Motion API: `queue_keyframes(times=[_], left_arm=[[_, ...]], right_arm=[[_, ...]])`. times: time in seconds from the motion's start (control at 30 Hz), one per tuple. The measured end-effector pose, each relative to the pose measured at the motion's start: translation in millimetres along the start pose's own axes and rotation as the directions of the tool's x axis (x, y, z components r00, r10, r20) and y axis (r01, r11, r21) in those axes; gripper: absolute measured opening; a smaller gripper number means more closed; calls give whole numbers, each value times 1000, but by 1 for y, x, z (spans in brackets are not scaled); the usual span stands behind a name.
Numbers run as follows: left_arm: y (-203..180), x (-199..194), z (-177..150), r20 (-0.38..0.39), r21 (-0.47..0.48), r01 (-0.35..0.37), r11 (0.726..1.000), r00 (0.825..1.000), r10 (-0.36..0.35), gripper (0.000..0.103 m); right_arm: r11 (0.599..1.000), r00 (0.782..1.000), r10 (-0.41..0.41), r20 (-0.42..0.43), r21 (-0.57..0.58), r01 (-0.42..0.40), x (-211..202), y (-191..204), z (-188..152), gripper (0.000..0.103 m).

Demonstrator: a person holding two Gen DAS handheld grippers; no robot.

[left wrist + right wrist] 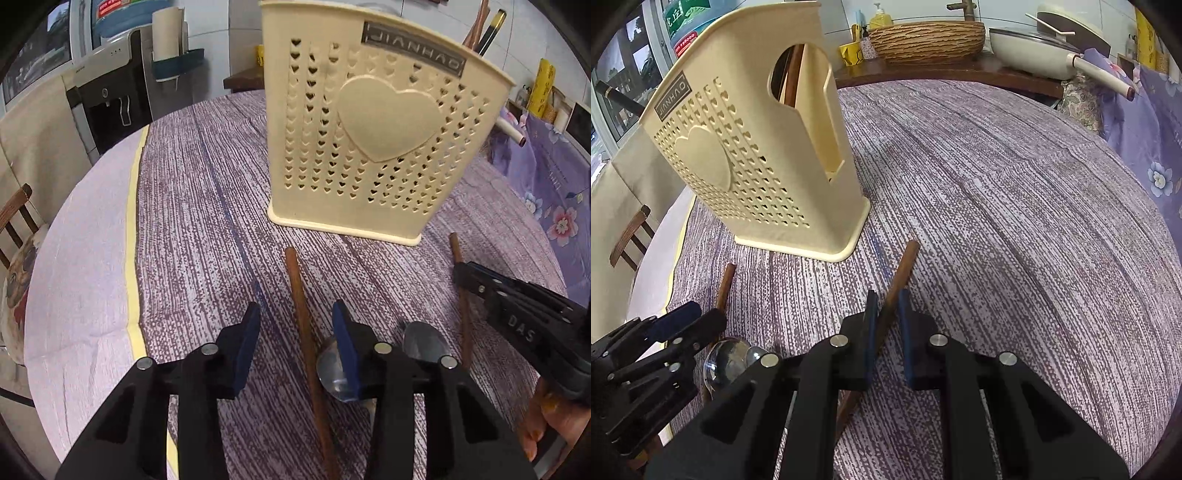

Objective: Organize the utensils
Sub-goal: 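Close the right gripper on a brown wooden chopstick while the left gripper lowers to another chopstick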

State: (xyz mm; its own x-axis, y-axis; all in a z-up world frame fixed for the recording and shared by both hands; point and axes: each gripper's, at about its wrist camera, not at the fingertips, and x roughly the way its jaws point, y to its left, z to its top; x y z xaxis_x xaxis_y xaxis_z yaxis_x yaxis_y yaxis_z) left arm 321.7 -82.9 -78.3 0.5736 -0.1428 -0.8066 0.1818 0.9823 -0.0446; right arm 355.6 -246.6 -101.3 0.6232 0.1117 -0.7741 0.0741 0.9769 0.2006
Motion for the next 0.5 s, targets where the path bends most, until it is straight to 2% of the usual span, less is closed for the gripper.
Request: queue_keyframes(times=[0.33,0.5], left_arm=[[-1,10,5,5,25,-50,998,999,50,37],[2,13,11,15,4,-72,997,997,72,22]], right_arm=[[1000,1000,5,-4,9,-5,4,3,3,12],[999,1000,17,-2,36,-17,6,0,6,11]])
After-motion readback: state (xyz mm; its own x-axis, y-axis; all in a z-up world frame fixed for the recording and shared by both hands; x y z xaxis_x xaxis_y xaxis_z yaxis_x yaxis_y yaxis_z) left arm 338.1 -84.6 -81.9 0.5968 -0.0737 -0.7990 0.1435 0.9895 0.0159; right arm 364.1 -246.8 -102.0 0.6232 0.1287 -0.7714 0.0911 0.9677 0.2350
